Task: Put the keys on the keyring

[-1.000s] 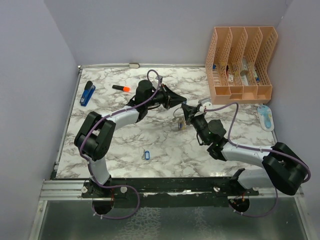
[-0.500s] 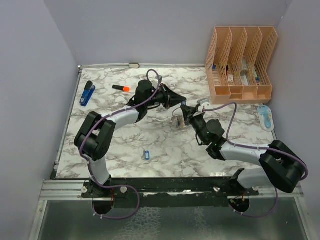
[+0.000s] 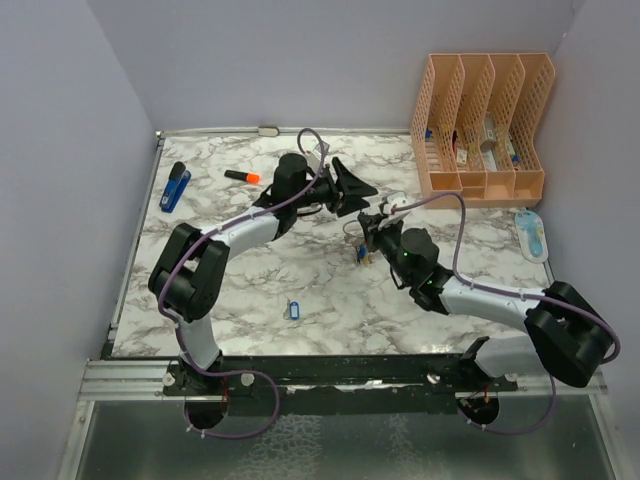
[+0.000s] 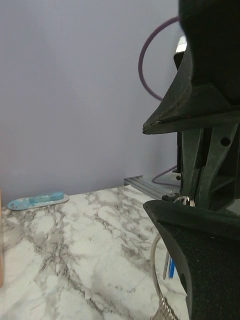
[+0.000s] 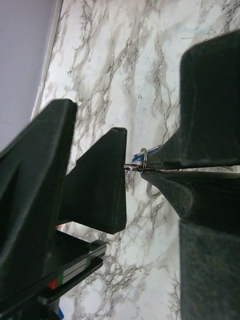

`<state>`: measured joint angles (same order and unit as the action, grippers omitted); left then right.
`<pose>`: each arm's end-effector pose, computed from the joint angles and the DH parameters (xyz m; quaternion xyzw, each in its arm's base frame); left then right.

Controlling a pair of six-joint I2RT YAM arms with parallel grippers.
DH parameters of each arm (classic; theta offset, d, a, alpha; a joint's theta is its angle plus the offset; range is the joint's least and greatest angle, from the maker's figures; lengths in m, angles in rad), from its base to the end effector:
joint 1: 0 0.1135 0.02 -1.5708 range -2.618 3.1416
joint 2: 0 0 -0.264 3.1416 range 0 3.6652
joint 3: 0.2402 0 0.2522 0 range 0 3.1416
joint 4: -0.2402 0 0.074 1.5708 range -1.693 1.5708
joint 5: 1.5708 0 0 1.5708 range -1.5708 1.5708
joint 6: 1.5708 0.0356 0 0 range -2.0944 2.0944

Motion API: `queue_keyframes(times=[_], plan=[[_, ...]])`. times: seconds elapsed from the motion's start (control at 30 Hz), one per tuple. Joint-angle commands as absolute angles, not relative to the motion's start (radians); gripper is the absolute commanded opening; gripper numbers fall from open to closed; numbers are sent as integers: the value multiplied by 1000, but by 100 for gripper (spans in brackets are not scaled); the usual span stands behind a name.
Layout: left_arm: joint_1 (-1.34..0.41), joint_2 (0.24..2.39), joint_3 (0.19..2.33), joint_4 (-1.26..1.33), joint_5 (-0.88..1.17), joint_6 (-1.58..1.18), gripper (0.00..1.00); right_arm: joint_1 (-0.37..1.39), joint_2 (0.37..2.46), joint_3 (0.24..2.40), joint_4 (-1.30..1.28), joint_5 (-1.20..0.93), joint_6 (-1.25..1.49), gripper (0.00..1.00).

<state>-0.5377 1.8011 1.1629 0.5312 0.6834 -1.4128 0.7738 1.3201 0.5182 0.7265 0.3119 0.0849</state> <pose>0.3439 -0.2312 0.2619 -0.0941 0.7298 -0.6611 0.1468 0.2047 0.1847 0.2268 -0.1452 0.7175 0.1761 0.6581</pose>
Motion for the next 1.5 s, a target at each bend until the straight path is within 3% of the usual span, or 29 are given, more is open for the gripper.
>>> queue_keyframes(times=[0.0, 0.23, 0.5, 0.77, 1.03, 1.17, 1.47], plan=[[-499, 1770, 1204, 384, 683, -1193, 58, 777, 1279, 615, 555, 372, 102, 1], [-380, 1729, 1256, 166, 673, -807, 60, 684, 1321, 754, 195, 322, 158, 1], [-441, 1542, 1293, -200, 544, -23, 59, 511, 1332, 773, 23, 199, 221, 1], [-521, 1492, 1067, -217, 628, 176, 50, 495, 1378, 798, 3, 135, 215, 1], [-638, 1473, 1267, -840, 395, 793, 52, 495, 1423, 778, -4, 80, 221, 1], [-641, 1395, 1172, -873, 375, 869, 53, 495, 1449, 777, -2, 61, 228, 1], [-650, 1317, 914, -693, 352, 820, 53, 494, 1477, 791, 5, 41, 233, 1]])
